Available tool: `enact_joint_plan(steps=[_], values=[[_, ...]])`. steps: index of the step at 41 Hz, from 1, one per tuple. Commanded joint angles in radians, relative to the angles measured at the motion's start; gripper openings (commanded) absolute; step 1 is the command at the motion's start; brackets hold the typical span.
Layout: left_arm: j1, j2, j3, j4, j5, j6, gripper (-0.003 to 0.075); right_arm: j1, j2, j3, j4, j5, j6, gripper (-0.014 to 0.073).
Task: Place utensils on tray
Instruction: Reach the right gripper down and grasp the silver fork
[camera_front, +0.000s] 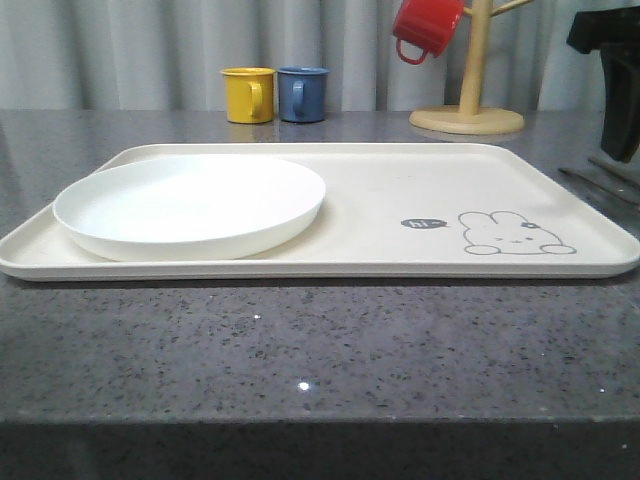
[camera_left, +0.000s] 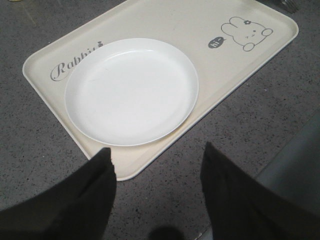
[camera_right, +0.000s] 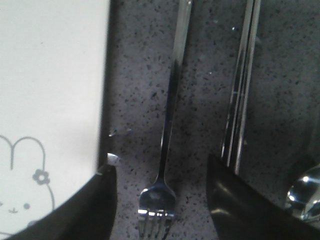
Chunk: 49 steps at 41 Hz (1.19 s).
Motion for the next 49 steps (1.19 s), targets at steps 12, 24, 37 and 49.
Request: enact_joint_plan(steps=[12,24,37,49], values=[[-0.009,-0.004,-0.025,-0.005,-0.072,-0.008,0.0377,-0.008,0.103,-0.089,-0.013,0.024,0.004,0.0318],[-0.009,-0.004,-0.025,-0.005,-0.074,-0.008,0.0377,-0.008,0.122,-0.089,-0.013,0.042,0.004,0.0128],[-0.009,-0.004,-0.025,-0.005,-0.074,-0.008,0.0377,-0.004,0.084,-0.119,-0.008,0.077,0.003,0.0015],[-0.009,-0.004,-0.025,-0.005,-0.074,-0.008,0.0377,0.165,0.035,-0.273,0.028,0.242,-0.022,0.0015]])
